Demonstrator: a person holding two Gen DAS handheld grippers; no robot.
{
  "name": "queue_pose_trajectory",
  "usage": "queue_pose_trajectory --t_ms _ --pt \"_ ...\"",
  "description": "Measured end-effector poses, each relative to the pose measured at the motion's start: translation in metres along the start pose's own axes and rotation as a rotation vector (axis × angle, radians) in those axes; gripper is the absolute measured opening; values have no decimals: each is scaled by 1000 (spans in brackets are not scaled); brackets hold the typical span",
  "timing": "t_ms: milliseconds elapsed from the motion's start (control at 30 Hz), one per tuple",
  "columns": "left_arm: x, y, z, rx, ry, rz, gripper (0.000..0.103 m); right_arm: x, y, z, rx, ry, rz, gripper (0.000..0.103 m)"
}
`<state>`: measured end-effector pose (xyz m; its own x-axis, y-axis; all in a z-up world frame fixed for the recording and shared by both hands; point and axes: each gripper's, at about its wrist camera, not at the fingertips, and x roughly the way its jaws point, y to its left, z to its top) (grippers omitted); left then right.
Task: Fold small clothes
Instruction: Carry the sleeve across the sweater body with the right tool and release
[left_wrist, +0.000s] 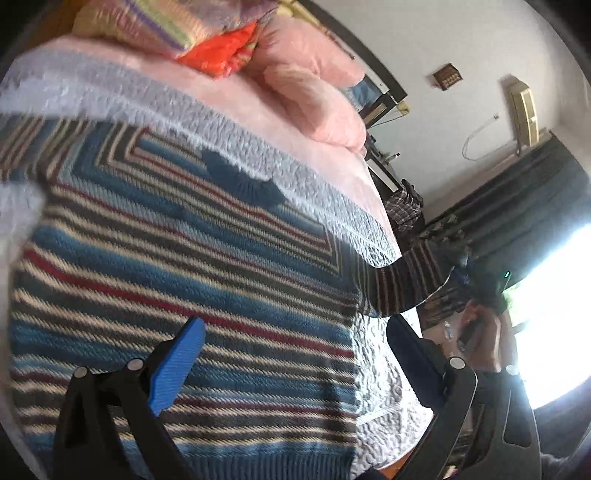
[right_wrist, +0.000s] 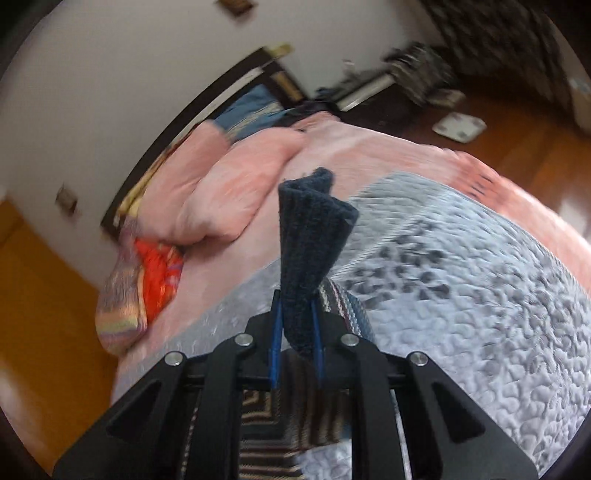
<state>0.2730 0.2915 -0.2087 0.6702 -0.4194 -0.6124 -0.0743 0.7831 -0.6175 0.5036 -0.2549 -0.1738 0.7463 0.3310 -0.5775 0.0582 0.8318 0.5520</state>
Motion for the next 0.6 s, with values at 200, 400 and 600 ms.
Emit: queue_pose_trajectory --t_ms 200,400,600 --pt "-18 -8 13 95 -28 43 99 26 104 -50 -236 43 -27 13" --pt "-12 2 33 103 42 49 99 73 175 -130 -484 121 -96 13" --pt "1 22 52 69 39 18 99 126 207 -221 -733 193 -197 13"
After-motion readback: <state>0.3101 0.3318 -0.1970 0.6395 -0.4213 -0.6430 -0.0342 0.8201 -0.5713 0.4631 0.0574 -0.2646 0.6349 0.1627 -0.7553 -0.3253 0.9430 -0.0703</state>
